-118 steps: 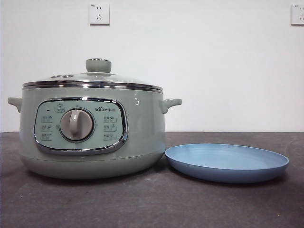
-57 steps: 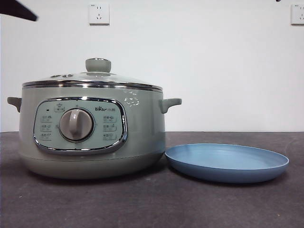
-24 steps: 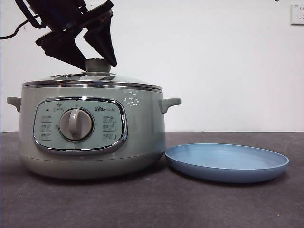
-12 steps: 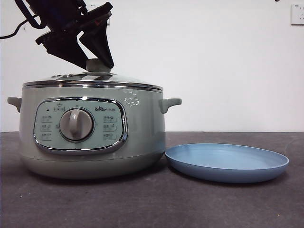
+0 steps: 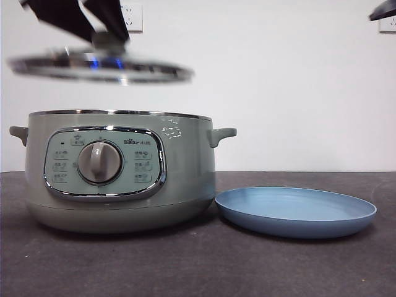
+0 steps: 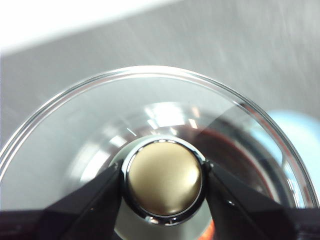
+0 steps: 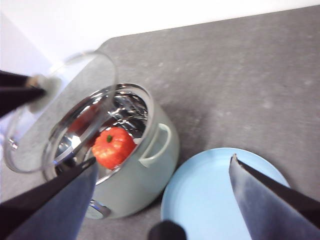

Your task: Take the pumpkin out from the steamer,put the pumpkin in the blue plate,close the lid

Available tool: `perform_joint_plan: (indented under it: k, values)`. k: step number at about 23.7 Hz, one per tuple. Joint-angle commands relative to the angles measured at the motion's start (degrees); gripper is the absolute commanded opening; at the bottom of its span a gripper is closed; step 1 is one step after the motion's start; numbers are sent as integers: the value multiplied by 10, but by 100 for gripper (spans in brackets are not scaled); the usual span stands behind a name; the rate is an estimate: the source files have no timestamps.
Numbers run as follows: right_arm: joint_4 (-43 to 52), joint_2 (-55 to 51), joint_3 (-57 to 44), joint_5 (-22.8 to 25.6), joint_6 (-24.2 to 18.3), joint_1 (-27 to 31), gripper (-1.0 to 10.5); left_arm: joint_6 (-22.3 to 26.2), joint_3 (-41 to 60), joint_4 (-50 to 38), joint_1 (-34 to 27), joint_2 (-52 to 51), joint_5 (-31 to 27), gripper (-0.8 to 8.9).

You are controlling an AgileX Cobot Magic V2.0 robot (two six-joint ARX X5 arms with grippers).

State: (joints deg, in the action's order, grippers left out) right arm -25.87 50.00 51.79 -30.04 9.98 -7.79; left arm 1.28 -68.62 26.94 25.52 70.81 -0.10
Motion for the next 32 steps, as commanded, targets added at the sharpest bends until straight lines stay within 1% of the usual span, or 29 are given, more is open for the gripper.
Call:
perform_joint_plan:
  k: [1, 5, 10, 13, 17, 20, 22, 24, 26, 28, 30, 32]
  values:
    - [19, 30, 9, -1, 16, -37, 438, 20, -12, -7, -1, -45, -32, -8]
    - [21, 100, 46, 5, 13, -101, 438, 35, -12, 23, -1, -106, -93, -8]
    - [8, 213, 130, 7, -14, -170, 439, 37, -12, 68, -1, -169, -174, -8]
    - [-25, 287, 201, 33, -43, -211, 442, 50, -12, 97, -1, -200, -223, -8]
    - [-90, 385, 315, 97, -90, -269, 458, 53, -12, 135, -1, -231, -273, -8]
    - [-159, 459, 415, 156, -125, -305, 579, 55, -12, 155, -1, -248, -297, -8]
    - [-223, 528, 511, 201, -151, -333, 600, 56, -12, 168, -1, -257, -314, -8]
    - [-278, 590, 597, 244, -162, -358, 600, 61, -12, 181, -1, -257, -316, -8]
    - [-307, 644, 660, 296, -179, -382, 600, 61, -12, 193, -1, -256, -315, -8]
    - [-311, 684, 694, 336, -197, -400, 600, 61, -12, 194, -1, -256, -314, -8]
    - [-304, 712, 705, 349, -212, -408, 599, 61, -12, 194, -1, -256, -314, -8]
    - [-293, 735, 705, 349, -215, -408, 599, 61, -12, 195, -1, -256, -314, -8]
